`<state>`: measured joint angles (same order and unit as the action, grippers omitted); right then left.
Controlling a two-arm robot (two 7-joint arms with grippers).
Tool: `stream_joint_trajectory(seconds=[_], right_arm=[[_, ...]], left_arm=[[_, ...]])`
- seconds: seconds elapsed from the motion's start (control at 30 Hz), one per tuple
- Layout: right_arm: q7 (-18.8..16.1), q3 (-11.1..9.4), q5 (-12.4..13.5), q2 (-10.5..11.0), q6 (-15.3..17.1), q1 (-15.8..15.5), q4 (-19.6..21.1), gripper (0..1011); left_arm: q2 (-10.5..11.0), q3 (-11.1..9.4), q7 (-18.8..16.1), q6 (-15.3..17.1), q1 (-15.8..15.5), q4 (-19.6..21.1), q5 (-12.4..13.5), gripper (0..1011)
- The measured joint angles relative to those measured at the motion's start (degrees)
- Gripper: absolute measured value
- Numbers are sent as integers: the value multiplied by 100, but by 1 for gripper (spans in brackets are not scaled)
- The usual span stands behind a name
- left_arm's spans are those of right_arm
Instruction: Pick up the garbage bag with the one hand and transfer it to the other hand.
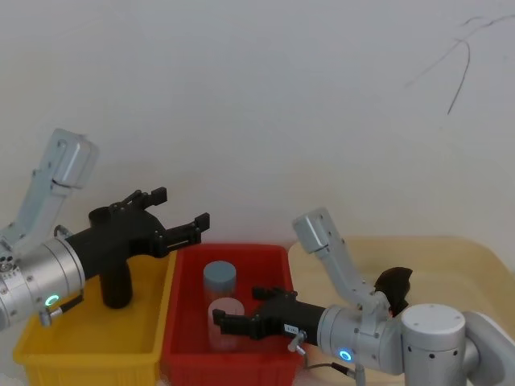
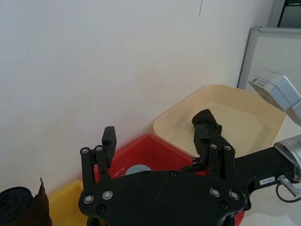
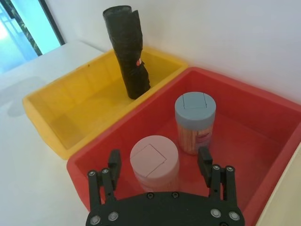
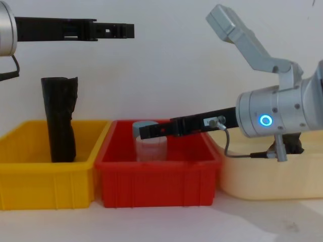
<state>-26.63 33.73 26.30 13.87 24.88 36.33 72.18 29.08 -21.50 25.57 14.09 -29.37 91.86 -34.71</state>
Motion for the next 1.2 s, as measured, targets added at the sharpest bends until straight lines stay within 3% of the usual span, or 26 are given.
stream_joint_trajectory(seconds=[0.67,0.9,1.13,1.2], right_arm=[[-98,190,61,-151,-93,181,-389,996],[-96,210,90,-188,-168,216,-462,868],[-66,210,113,-200,-202,229,-482,636],[-61,208,121,-200,-206,229,-483,630]], left_arm=[[0,0,0,0,0,1,0,1002],[0,0,0,0,0,0,0,1001],[0,0,0,0,0,0,0,1002],[0,0,0,0,0,0,0,1002]])
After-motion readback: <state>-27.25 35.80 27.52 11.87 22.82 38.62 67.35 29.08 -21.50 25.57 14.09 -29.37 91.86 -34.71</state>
